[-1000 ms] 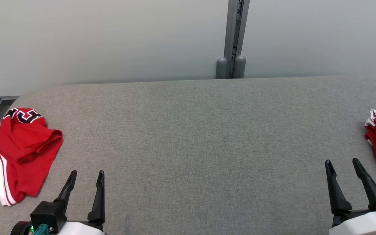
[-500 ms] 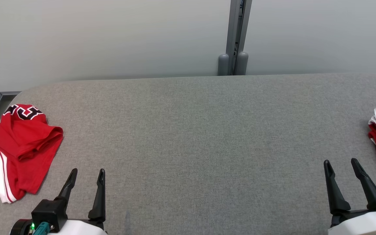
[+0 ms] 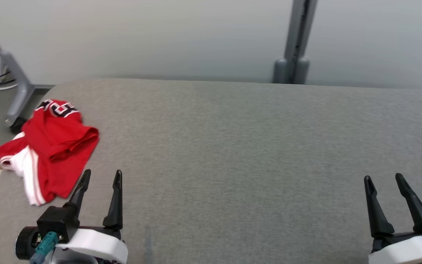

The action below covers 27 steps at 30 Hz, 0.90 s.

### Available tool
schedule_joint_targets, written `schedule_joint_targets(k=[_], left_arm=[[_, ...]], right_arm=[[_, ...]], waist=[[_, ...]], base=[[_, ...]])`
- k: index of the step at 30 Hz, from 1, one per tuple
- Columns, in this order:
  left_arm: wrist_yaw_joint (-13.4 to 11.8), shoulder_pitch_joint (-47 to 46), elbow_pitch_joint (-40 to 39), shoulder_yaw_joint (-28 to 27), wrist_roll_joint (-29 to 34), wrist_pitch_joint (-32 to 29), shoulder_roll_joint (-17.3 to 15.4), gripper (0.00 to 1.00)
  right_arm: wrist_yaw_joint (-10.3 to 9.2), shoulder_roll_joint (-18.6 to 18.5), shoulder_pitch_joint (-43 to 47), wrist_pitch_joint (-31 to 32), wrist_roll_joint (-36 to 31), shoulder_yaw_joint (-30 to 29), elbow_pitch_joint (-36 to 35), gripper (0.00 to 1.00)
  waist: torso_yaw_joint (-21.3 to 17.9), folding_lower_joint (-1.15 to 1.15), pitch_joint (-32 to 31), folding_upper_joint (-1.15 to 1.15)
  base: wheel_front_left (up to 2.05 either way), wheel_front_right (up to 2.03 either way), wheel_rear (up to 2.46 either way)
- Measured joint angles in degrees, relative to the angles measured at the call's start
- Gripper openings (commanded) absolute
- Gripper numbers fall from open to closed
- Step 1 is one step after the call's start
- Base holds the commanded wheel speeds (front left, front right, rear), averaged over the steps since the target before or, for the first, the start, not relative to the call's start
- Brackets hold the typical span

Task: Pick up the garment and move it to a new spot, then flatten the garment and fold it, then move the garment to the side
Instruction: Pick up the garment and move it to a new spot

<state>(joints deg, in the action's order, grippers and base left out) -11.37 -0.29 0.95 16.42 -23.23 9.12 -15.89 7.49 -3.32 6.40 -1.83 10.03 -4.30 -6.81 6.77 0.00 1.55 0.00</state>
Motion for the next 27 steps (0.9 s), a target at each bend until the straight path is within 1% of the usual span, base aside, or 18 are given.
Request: schedule_joint_targets(k=[7,12,16,21,27], left_arm=[[0.30,-2.50,2.14,-1.00,-1.02,1.56,0.33,1.00],[0.30,-2.62,3.34,-1.49,-1.38,2.57,0.40,1.00],[0.30,-2.49,3.91,-1.76,-1.58,3.05,0.30,1.00],[0.55,-2.40,4.34,-1.82,-1.69,3.52,0.19,1.00],[0.54,-2.39,5.00,-1.87,-1.96,3.85,0.20,1.00]], right_arm=[[0.00,-0.05,-0.65,0.40,-0.08,0.96,-0.75,1.00],[0.00,-0.03,-1.11,0.82,-0.43,1.45,-1.54,1.00],[0.00,-0.01,-1.21,1.07,-0.51,2.05,-1.90,1.00],[0.00,0.01,-1.44,1.32,-0.62,2.47,-2.21,1.00],[0.00,0.02,-1.45,1.65,-0.97,2.75,-2.80,1.00]], waist=[[7.60,0.00,0.59,0.00],[13.24,0.00,0.87,0.00],[16.84,0.00,0.95,0.00],[19.08,0.00,0.98,0.00],[19.06,0.00,1.20,0.00]], base=[[0.00,0.00,0.00],[0.00,0.00,0.00],[0.00,0.00,0.00],[0.00,0.00,0.00],[0.00,0.00,0.00]])
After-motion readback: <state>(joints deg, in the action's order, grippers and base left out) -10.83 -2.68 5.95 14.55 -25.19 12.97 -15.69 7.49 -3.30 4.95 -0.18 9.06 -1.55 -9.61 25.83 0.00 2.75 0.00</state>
